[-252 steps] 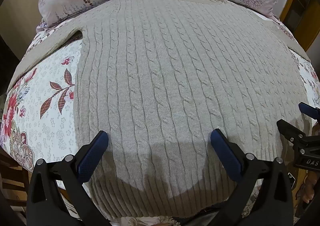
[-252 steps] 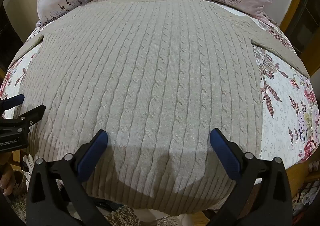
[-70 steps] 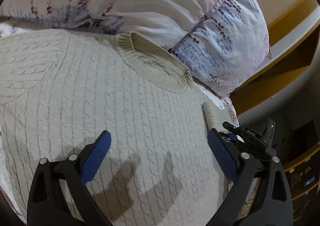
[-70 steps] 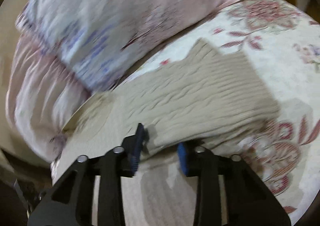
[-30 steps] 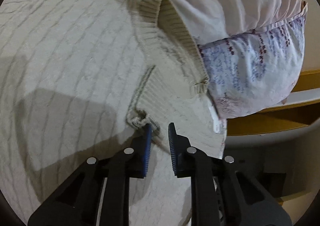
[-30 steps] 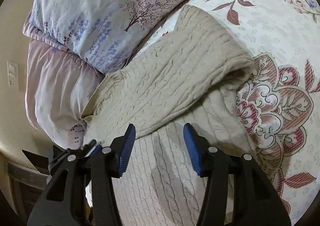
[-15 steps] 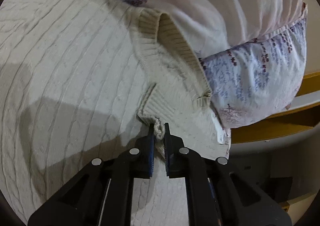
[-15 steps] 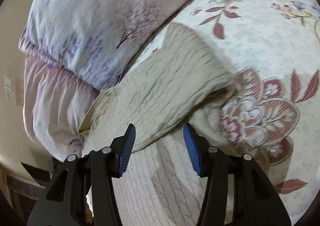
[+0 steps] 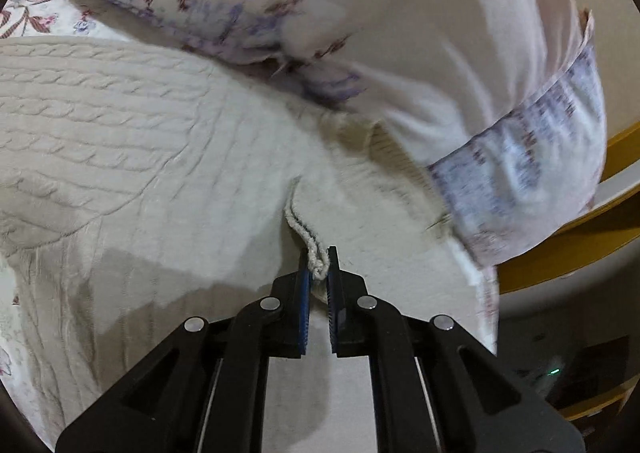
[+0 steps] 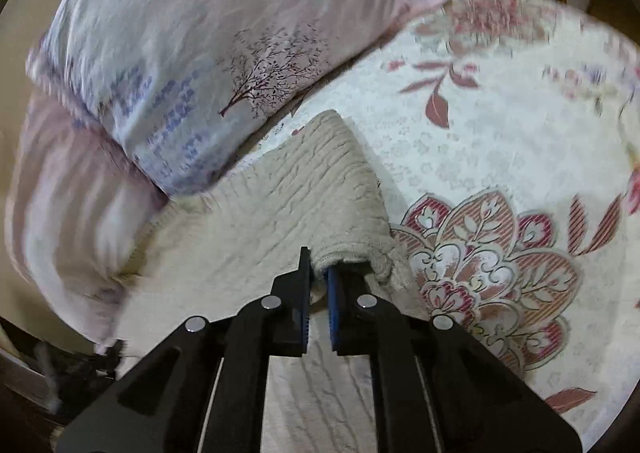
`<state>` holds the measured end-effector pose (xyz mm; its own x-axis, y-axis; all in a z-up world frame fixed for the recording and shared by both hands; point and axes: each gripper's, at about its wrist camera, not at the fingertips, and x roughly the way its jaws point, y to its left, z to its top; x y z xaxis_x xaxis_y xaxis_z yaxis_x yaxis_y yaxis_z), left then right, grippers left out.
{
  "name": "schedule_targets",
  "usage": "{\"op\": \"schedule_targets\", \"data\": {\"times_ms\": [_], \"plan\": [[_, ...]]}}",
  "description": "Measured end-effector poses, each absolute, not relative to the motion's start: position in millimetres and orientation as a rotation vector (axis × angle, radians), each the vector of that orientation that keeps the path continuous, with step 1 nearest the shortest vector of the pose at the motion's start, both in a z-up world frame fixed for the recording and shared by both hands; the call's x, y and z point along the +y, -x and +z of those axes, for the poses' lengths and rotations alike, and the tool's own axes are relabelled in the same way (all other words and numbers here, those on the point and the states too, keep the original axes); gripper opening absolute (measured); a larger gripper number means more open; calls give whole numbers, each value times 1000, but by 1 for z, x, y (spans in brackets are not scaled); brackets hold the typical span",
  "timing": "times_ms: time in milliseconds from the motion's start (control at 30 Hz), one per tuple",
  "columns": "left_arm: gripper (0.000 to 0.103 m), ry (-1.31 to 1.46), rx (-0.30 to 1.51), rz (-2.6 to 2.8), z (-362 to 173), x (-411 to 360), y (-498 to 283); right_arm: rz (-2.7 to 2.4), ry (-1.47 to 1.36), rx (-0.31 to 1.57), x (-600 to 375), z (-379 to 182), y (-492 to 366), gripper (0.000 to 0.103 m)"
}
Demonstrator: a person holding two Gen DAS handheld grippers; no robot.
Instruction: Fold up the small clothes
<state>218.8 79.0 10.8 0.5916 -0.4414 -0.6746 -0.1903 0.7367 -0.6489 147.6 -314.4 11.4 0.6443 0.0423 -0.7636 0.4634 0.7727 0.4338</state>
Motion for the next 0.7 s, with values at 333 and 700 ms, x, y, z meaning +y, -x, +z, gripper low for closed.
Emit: {"op": "schedule_targets", "data": {"times_ms": [333, 700], "plan": [[14, 724, 996, -148, -2, 80, -217, -242, -448, 851, -277, 50, -133, 45], [62, 814, 886, -98, 17, 171, -130, -50, -164, 1052, -185, 7, -210, 49]]}}
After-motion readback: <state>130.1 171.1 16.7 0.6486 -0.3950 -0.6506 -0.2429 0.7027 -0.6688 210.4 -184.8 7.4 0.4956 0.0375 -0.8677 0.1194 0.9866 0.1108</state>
